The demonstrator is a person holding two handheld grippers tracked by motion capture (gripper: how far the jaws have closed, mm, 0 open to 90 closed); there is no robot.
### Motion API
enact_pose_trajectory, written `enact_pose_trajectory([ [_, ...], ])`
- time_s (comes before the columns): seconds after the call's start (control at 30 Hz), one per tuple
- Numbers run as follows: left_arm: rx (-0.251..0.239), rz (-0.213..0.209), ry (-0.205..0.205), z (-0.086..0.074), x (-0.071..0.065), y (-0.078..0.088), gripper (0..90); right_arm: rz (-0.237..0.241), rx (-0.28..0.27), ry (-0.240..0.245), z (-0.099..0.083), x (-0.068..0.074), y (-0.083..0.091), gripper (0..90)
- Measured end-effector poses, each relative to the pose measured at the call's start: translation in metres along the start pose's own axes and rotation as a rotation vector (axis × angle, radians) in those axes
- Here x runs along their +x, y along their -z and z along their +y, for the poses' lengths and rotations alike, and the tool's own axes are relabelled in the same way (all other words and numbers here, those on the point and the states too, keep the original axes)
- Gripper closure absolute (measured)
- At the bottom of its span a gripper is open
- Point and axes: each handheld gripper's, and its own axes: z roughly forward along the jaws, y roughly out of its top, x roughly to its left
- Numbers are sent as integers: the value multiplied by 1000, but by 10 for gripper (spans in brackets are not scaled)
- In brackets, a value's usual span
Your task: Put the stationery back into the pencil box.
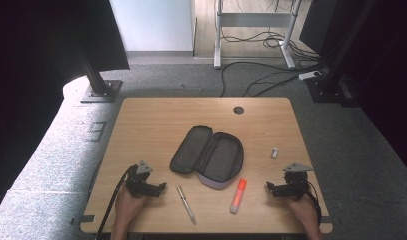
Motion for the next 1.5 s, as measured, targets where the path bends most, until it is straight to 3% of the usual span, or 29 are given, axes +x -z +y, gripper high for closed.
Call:
enact_pose_trajectory([
  [0.2,0,0,0,0,0,0,0,-2,2,-3,0,1,0,0],
  [0.6,0,0,0,0,0,0,0,9,12,-10,9,2,0,98],
  [0.9,0,0,0,0,0,0,0,-12,-13,-19,21,-5,4,148],
  [1.5,-1,2,3,1,0,-1,0,-21,-10,-54,35,-20,-3,212],
])
